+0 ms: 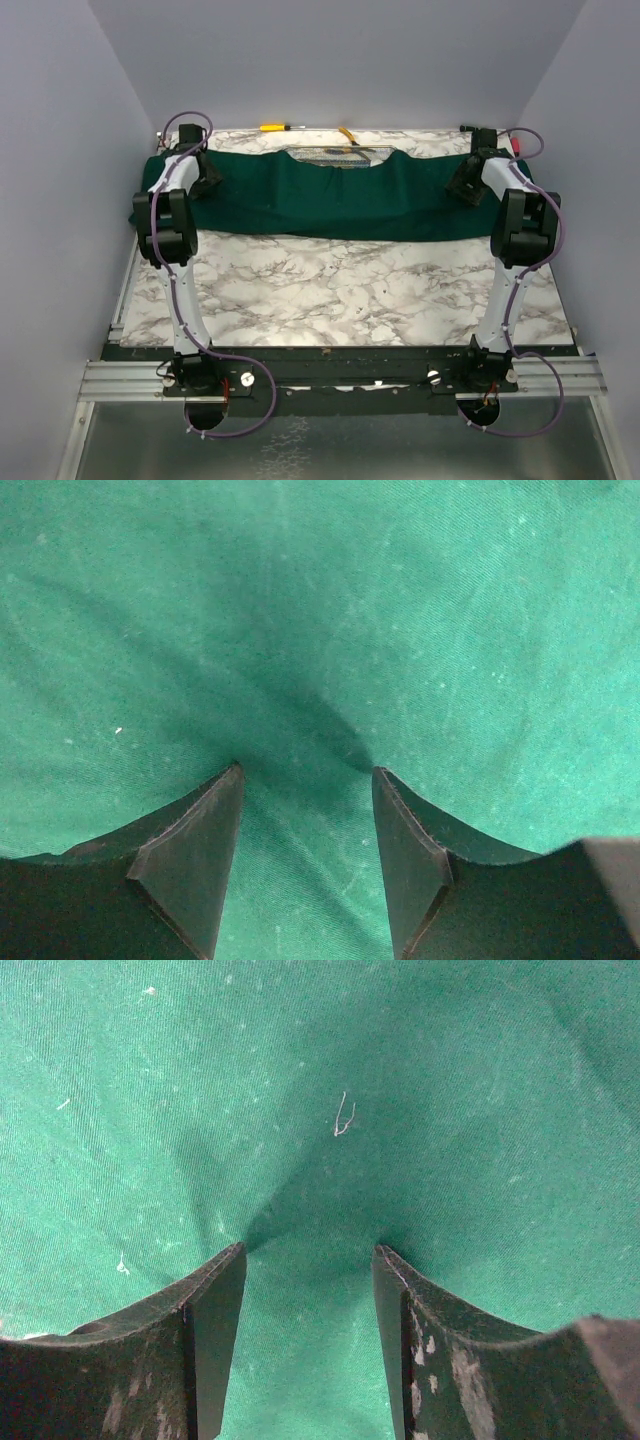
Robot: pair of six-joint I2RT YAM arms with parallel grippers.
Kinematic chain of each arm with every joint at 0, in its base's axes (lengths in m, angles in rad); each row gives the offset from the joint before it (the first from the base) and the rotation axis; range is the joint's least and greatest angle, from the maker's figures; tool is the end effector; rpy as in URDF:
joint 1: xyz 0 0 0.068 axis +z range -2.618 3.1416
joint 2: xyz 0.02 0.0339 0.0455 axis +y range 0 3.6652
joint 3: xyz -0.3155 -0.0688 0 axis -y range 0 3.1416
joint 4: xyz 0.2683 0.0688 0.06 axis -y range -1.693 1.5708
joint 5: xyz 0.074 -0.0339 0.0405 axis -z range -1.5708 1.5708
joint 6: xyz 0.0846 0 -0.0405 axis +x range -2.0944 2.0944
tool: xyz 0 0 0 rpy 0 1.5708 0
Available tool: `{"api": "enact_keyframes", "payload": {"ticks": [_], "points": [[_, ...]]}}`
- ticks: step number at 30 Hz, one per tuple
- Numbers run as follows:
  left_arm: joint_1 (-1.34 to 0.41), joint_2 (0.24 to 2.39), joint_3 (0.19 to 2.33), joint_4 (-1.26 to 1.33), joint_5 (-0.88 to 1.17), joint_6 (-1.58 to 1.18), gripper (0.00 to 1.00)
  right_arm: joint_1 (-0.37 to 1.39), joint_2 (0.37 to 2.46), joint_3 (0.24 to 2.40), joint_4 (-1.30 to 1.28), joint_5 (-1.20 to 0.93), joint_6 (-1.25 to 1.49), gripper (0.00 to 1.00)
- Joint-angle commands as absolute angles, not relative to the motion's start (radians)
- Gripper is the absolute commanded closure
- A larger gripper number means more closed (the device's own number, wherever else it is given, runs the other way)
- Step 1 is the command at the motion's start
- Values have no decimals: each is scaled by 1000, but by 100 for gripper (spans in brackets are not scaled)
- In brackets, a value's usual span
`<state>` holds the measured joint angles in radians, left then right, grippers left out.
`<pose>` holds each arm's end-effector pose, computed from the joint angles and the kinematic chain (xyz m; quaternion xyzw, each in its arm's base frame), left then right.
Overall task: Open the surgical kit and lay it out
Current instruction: Open the surgical kit at the center of the board.
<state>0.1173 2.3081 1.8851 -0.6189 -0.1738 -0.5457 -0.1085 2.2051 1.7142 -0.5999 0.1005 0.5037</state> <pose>0.5751 0.0825 0.1558 -0.3344 0.9019 0.0265 0.2722 0.5408 -0.0674 0.1538 0.3037 0.9214 -0.0012 0.2424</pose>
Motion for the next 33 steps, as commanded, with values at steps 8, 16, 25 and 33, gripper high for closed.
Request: {"api": "enact_keyframes", "payload": {"ticks": [8, 16, 25, 33], "points": [[182, 2298, 1698, -694, -273, -630, 43, -121, 2313, 1748, -718, 163, 506, 43], [181, 2356, 2114, -770, -109, -464, 45, -112, 2251, 1910, -720, 51, 521, 43], [180, 2296, 2078, -752, -20, -455, 45, -39, 2301, 2086, -671, 22, 606, 21], [175, 2231, 1929, -680, 48, -470, 45, 33, 2440, 2287, -635, 58, 672, 23]]}}
